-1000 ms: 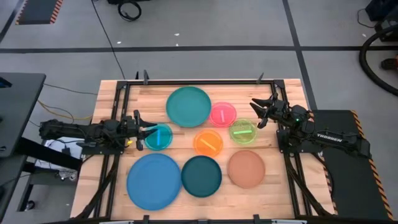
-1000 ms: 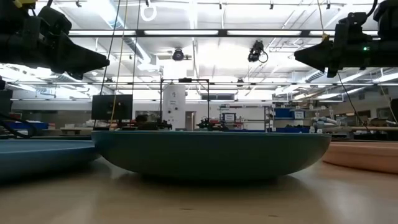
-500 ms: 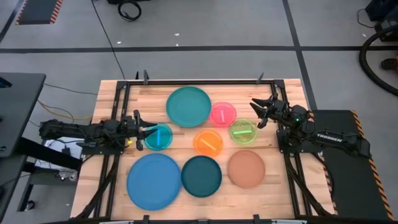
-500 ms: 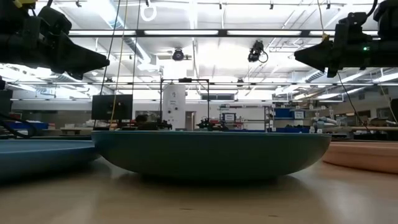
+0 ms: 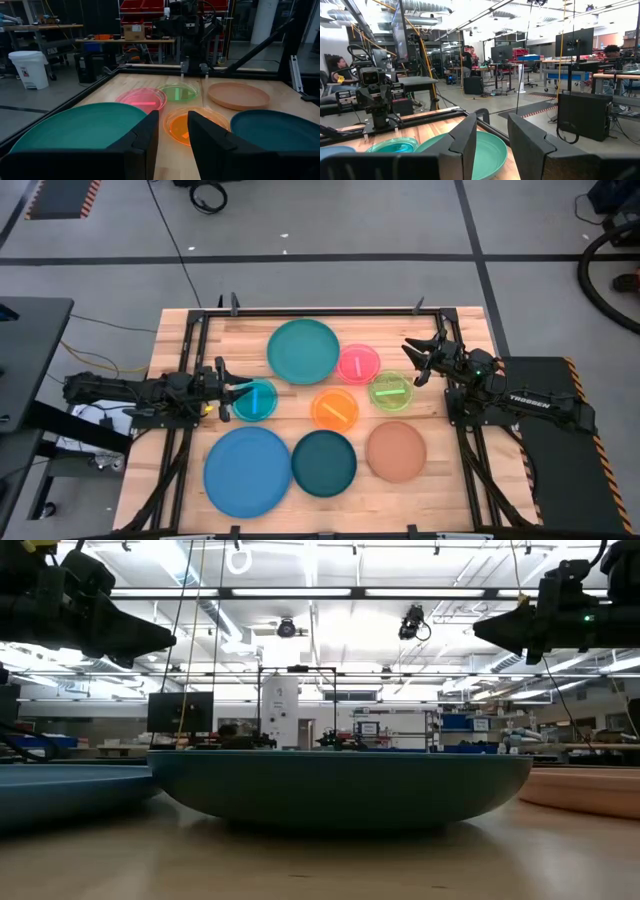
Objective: Stack plastic plates
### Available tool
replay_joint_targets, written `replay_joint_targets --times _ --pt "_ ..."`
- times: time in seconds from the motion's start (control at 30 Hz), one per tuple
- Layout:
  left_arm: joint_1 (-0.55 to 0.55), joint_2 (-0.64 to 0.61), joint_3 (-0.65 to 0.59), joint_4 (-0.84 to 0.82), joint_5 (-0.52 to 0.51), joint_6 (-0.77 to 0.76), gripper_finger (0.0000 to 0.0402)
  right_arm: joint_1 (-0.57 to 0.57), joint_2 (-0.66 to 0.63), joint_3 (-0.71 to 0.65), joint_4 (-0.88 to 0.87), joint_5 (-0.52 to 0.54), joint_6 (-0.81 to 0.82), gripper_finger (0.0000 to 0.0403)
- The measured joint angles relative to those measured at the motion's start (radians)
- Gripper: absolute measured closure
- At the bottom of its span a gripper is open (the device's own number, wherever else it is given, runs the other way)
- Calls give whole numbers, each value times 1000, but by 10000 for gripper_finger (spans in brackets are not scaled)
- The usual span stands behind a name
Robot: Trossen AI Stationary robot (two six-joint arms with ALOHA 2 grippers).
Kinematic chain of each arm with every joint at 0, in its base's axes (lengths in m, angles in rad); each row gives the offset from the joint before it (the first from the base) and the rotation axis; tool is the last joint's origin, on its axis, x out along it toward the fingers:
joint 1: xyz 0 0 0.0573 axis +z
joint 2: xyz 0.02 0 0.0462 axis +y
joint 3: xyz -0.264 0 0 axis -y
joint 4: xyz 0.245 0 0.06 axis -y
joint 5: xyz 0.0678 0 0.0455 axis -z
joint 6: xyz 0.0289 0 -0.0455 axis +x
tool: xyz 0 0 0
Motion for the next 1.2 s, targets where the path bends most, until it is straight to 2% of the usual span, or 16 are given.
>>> replay_joint_targets --times 0.87,1.0,1.2 --pt "0 0 0 5 0 -3 290 0 0 0 0 0 0 282" --pt "1 0 0 49 -1 -161 290 0 0 0 1 0 0 282" --pt "7 0 0 177 -1 -185 290 0 0 0 138 68 -11 282"
